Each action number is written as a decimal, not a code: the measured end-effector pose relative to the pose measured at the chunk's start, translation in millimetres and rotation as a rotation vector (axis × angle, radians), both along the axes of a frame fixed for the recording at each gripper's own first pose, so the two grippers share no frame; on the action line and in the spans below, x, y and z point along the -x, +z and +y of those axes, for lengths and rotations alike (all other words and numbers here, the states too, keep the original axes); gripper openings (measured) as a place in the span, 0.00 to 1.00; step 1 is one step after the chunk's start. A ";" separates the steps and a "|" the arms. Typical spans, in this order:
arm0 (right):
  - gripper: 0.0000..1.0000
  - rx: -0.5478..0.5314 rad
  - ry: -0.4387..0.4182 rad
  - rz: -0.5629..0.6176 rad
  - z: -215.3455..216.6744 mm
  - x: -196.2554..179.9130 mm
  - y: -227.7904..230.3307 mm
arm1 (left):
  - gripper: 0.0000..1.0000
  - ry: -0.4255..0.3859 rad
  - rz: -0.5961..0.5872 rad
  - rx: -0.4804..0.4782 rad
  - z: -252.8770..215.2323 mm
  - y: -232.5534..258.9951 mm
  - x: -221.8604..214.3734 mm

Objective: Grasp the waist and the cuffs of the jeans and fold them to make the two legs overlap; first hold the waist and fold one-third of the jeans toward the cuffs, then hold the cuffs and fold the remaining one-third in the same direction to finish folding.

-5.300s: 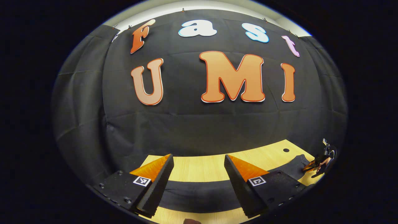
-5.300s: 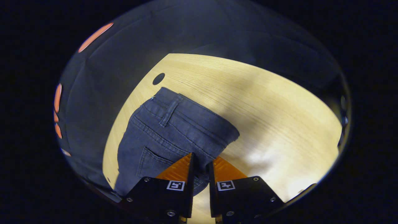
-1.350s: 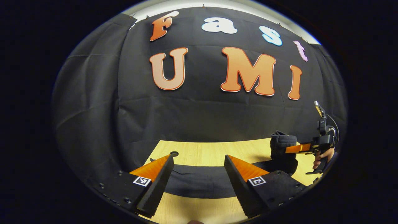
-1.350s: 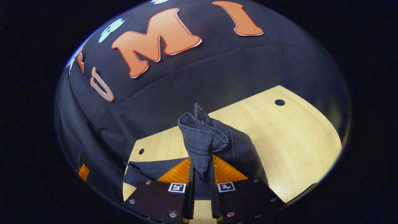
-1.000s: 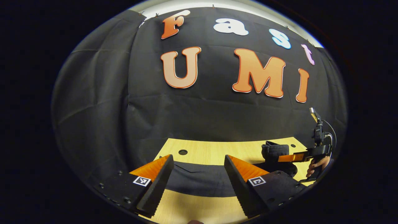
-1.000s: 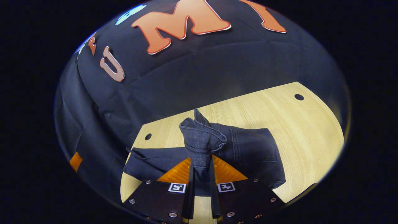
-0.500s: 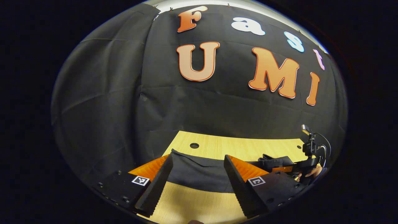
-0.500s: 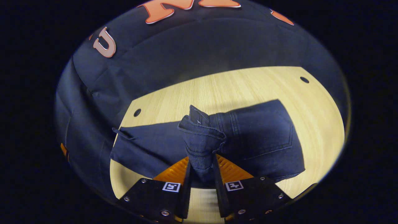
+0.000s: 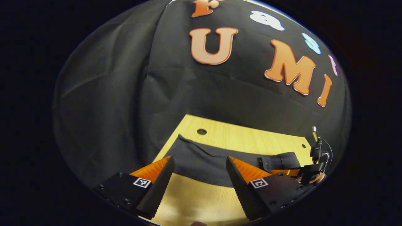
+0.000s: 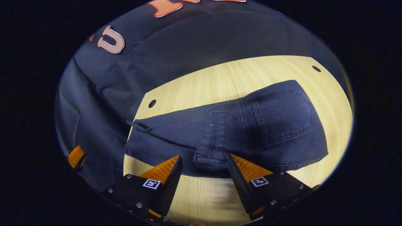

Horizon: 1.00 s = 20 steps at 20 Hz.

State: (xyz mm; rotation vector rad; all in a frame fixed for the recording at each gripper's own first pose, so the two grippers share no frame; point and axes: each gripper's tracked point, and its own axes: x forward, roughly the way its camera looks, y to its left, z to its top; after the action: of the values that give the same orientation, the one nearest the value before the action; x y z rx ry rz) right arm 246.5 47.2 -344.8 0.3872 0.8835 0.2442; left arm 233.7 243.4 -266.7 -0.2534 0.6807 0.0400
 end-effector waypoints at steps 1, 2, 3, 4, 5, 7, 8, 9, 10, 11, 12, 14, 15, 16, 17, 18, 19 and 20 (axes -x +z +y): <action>0.88 0.005 -0.009 -0.018 -6.6 2.4 7.3 | 0.98 0.009 0.061 0.036 0.4 -14.8 -2.3; 0.89 0.012 -0.019 -0.039 -12.5 4.8 14.1 | 0.98 0.009 0.118 0.075 -0.1 -30.8 -2.8; 0.89 0.021 -0.034 -0.058 -19.5 6.5 20.4 | 0.98 0.023 0.177 0.100 2.2 -45.4 -1.5; 0.90 0.028 -0.048 -0.077 -25.7 9.6 26.9 | 0.98 0.035 0.218 0.120 4.5 -57.4 -2.6; 0.91 0.037 -0.066 -0.098 -33.9 12.7 35.1 | 0.99 0.049 0.253 0.140 8.6 -68.7 -6.7; 0.95 0.054 -0.099 -0.142 -47.5 20.0 48.2 | 0.98 0.085 0.327 0.189 18.5 -90.4 -14.8; 0.96 0.063 -0.118 -0.161 -54.9 24.1 54.2 | 0.98 0.107 0.369 0.216 24.7 -101.9 -16.9; 0.96 0.070 -0.142 -0.177 -64.5 29.1 62.5 | 0.98 0.129 0.402 0.247 28.2 -111.0 -21.3; 0.96 0.070 -0.170 -0.190 -74.8 34.4 69.5 | 0.99 0.148 0.435 0.264 34.9 -120.3 -25.1; 0.97 0.063 -0.198 -0.200 -83.6 40.8 74.5 | 0.98 0.164 0.468 0.269 41.6 -129.7 -27.6; 0.97 0.055 -0.227 -0.207 -91.7 47.1 78.3 | 0.98 0.180 0.498 0.268 45.2 -141.3 -30.1; 0.97 0.045 -0.277 -0.223 -105.0 58.8 84.6 | 0.98 0.209 0.550 0.259 51.1 -160.2 -36.7; 0.97 0.044 -0.299 -0.230 -111.2 65.0 86.6 | 0.98 0.227 0.589 0.243 48.0 -171.7 -39.1; 0.97 0.046 -0.320 -0.231 -116.9 69.2 87.3 | 0.99 0.240 0.613 0.236 50.0 -178.3 -41.9; 0.96 0.045 -0.333 -0.233 -122.3 72.6 87.8 | 0.99 0.254 0.637 0.225 55.2 -186.2 -46.6; 0.97 0.052 -0.346 -0.233 -127.1 76.8 87.3 | 0.99 0.264 0.660 0.206 59.2 -193.9 -49.2; 0.97 0.058 -0.355 -0.237 -132.4 79.7 89.5 | 0.99 0.282 0.670 0.175 64.1 -203.1 -54.2; 0.97 0.062 -0.364 -0.238 -135.9 82.4 90.8 | 0.99 0.301 0.681 0.138 71.0 -208.8 -56.4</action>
State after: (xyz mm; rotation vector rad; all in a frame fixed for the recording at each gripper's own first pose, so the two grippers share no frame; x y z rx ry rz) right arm 164.1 -88.8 -254.0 0.4433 0.5725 -0.0727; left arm 290.1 314.3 -475.5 -0.4822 1.3200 0.3820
